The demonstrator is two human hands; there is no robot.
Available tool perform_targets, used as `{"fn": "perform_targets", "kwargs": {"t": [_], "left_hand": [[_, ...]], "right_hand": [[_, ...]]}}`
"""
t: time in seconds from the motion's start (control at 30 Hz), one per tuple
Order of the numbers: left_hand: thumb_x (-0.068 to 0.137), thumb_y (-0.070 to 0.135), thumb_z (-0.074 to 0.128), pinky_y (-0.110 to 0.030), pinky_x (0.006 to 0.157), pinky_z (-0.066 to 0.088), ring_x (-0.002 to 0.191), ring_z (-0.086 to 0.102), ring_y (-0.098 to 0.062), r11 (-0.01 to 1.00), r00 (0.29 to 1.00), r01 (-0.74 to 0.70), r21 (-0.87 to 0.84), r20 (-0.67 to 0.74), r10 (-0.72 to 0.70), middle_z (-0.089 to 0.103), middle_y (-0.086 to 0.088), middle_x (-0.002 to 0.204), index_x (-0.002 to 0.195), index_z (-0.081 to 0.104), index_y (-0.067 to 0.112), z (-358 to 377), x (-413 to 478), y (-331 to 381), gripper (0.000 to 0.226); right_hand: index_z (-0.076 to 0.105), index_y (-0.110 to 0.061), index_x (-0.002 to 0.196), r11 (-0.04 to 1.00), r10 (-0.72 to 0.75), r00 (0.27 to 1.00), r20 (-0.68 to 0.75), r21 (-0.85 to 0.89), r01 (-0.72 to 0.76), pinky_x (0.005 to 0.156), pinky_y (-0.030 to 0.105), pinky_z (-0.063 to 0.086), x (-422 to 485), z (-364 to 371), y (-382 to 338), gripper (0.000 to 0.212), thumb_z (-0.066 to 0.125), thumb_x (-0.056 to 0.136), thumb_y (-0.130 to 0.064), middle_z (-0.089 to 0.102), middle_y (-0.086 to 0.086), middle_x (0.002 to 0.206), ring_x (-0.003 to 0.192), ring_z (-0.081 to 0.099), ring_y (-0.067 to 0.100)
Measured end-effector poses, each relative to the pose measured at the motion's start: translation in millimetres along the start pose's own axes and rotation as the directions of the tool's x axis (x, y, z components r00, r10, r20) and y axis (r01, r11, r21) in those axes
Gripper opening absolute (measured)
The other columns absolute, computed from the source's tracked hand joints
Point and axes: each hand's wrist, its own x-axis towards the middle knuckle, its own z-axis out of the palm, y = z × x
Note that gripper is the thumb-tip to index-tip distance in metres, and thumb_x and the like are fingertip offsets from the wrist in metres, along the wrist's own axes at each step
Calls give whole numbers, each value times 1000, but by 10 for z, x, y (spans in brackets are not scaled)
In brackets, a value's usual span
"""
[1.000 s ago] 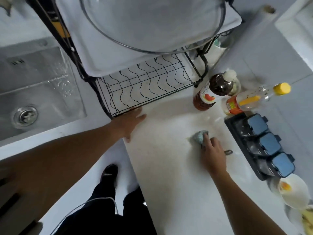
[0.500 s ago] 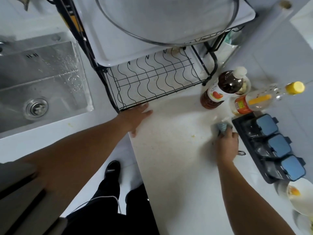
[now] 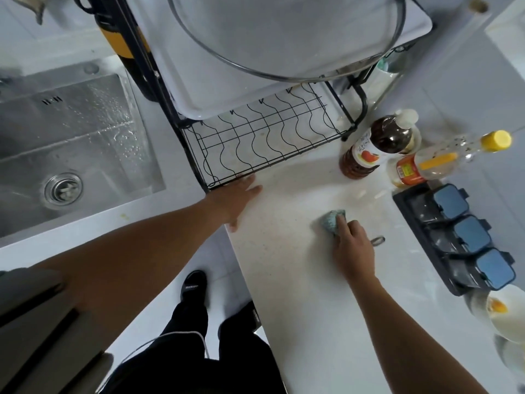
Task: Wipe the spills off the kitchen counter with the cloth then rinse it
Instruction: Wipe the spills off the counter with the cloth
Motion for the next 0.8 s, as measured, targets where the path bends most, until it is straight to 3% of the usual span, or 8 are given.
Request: {"fn": "perform_targets", "kwargs": {"t": [0.07,0.13,0.23,0.3,0.37,0.5,0.7,0.8], "left_hand": [[78,25,84,-46,119,30,154,-6,-16,999,999,-46,-29,-23,46,-13,6,167,161,3,26,59,-116,-29,116],[88,38,73,-38,117,31,152,17,-13,992,987,-92,-86,-138,80,14,7,167,159,22,26,172,-332,-146,88],[87,54,67,-31,81,48,102,65,-20,994,874,-18,-108,-484,-36,70,1,109,115,69,22,372,-702,-442,42],[80,59,71,-28,63,45,76,61,-20,989,788,101,-112,-597,-148,62,3,77,82,65,20,463,-840,-648,40],[73,62,75,-34,67,49,87,61,-24,979,777,178,-102,-595,-203,64,-2,89,93,63,16,484,-864,-822,52],[65,71,75,-52,111,37,149,22,-32,941,872,332,-72,-358,-335,19,-12,162,155,19,13,396,-721,-973,120],[63,55,88,-66,110,33,154,2,-33,911,907,354,-210,-159,-389,-4,-12,167,156,8,10,336,-495,-1010,131],[58,54,90,-67,109,34,154,4,-31,908,909,344,-239,-160,-386,-1,-11,167,156,12,11,334,-511,-1038,133]], "right_hand": [[49,-11,141,1000,3,999,46,-14,-2,65,40,45,32,-36,83,50,57,91,-13,54,19,107,96,56,39],[44,-14,143,952,301,953,13,59,-302,71,45,48,81,-63,99,50,50,94,-14,53,20,110,100,55,41],[46,-7,137,950,312,949,-41,40,-310,68,45,50,9,-48,-173,46,51,91,-6,53,22,102,91,55,42],[52,-4,132,998,-11,1000,11,-59,12,59,43,50,-56,31,-283,48,60,84,-4,54,20,97,83,57,40],[54,-7,133,989,-139,989,44,-50,141,55,43,51,-62,49,-291,49,63,84,-8,55,18,97,83,58,41],[47,-13,140,905,408,913,-33,150,-399,70,48,50,-67,88,-406,44,50,96,-14,51,22,106,97,55,43],[49,-14,139,992,128,992,11,14,-128,64,43,48,-159,139,-546,46,53,93,-12,52,18,102,93,55,40],[48,-15,139,864,493,869,-38,140,-484,73,46,48,-80,82,-467,43,42,96,-14,50,21,100,91,54,41]]}}
